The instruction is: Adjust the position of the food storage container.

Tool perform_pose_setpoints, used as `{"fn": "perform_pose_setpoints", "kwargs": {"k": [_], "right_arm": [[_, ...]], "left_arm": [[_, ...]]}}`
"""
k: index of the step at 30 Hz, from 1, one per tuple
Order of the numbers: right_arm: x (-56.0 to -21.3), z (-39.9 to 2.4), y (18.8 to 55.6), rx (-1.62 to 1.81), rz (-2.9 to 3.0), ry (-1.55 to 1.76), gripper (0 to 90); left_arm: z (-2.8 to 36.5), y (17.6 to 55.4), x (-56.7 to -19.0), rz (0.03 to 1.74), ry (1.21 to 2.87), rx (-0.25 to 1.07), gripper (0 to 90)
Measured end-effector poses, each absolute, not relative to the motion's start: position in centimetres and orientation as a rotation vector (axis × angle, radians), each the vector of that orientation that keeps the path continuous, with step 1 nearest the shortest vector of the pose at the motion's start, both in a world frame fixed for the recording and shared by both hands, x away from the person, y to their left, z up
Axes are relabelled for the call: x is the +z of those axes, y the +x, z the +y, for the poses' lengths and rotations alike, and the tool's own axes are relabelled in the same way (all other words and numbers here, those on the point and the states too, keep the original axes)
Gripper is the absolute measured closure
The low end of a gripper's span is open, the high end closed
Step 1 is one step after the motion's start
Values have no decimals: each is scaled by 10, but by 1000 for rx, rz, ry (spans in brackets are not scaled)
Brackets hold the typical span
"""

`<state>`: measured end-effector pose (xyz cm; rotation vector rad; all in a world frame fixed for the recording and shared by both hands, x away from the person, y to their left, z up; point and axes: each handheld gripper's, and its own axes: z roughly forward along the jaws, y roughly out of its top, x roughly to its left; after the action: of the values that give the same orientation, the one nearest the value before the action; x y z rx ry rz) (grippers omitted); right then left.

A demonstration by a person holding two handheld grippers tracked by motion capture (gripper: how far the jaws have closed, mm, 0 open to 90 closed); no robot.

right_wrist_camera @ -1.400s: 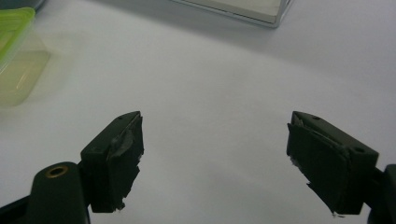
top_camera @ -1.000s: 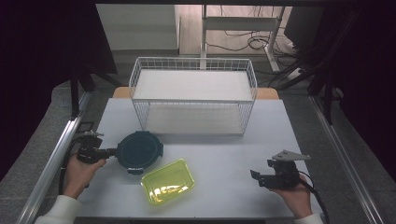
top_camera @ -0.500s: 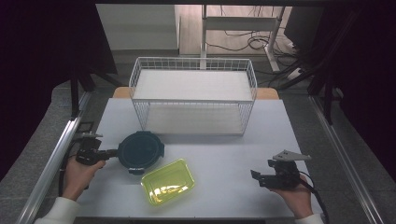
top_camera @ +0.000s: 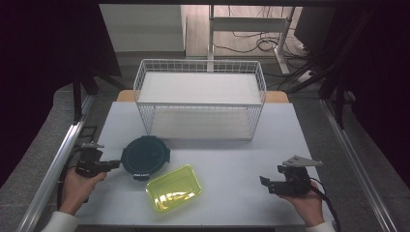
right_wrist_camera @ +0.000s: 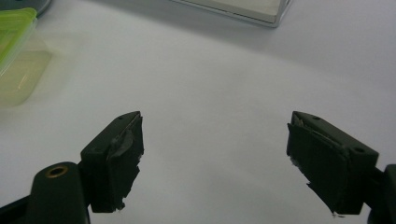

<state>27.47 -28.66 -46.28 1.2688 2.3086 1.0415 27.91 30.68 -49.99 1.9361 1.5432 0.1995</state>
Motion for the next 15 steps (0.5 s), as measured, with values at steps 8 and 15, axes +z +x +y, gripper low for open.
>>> {"fn": "perform_pose_setpoints", "kwargs": {"k": [8,15], "right_arm": [[-463,-287,274,1043,2308,1268,188],[-462,-287,274,1045,2307,1269,188]], "left_arm": [[304,271,-505,1496,1958,117,895],[294,275,-509,1483,1982,89,895]]}}
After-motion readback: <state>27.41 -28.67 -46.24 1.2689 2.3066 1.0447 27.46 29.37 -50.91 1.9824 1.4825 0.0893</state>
